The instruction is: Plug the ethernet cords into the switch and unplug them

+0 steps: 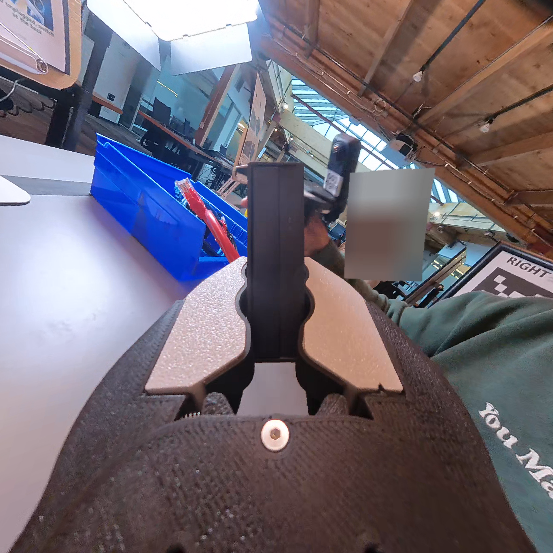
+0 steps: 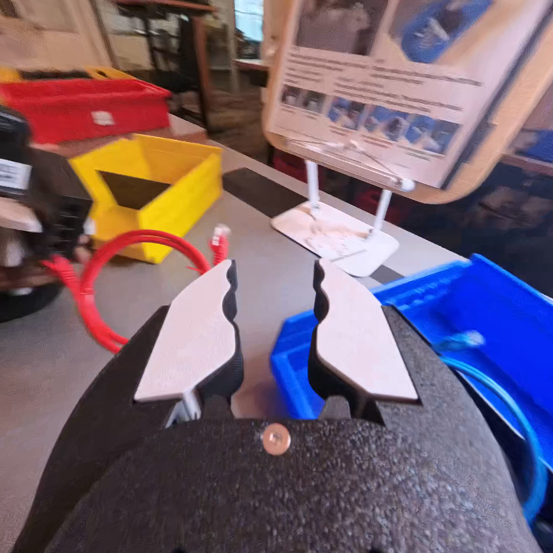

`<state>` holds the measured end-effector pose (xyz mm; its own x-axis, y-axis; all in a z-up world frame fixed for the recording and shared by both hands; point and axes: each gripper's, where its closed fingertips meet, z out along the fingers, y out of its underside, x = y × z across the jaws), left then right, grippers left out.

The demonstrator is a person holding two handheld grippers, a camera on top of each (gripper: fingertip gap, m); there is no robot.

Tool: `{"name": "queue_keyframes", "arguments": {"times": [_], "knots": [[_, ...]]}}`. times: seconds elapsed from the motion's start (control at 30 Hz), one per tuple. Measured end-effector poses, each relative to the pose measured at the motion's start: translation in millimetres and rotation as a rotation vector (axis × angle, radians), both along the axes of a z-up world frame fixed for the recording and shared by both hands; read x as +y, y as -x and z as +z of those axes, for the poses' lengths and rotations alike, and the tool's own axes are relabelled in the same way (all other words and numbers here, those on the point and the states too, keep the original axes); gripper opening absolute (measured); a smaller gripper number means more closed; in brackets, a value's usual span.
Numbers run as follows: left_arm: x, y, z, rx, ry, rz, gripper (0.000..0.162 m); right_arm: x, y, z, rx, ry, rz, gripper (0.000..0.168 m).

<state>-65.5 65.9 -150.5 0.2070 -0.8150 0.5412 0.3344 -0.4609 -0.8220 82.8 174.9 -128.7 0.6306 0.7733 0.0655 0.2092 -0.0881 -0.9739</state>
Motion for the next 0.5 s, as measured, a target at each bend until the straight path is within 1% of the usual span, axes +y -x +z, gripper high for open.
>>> {"name": "queue_keyframes", "arguments": {"times": [0.03,0.1,0.13,0.2,0.27,0.33,0.5], "knots": [[-0.8,-1.5,-0.6,0.013,-0.01,-0.004,0.03,-27.0,21.7,7.6,0.05,0.032,0.139,0.048],[-3.8,-6.0,-1.9,0.043,-0.037,-0.014,0.03,-82.0,58.9,10.0,0.106,0.122,0.385,0.047],[-5.7,-9.1,-3.1,0.066,-0.054,-0.02,0.03,-102.9,73.3,5.0,0.109,0.155,0.456,0.047],[-10.0,-16.1,-4.8,0.108,-0.086,-0.036,0.03,-132.5,95.9,-16.8,0.062,0.191,0.541,0.046],[-14.5,-23.1,-4.6,0.139,-0.12,-0.053,0.03,-145.3,110.2,-38.9,0.014,0.177,0.563,0.042],[-19.1,-29.6,-3.7,0.17,-0.155,-0.065,0.03,-148.1,117.2,-55.9,-0.029,0.177,0.564,0.039],[-22.9,-42.1,-6.2,0.259,-0.228,-0.056,0.03,-143.3,121.8,-60.7,-0.006,0.145,0.564,0.023]]}}
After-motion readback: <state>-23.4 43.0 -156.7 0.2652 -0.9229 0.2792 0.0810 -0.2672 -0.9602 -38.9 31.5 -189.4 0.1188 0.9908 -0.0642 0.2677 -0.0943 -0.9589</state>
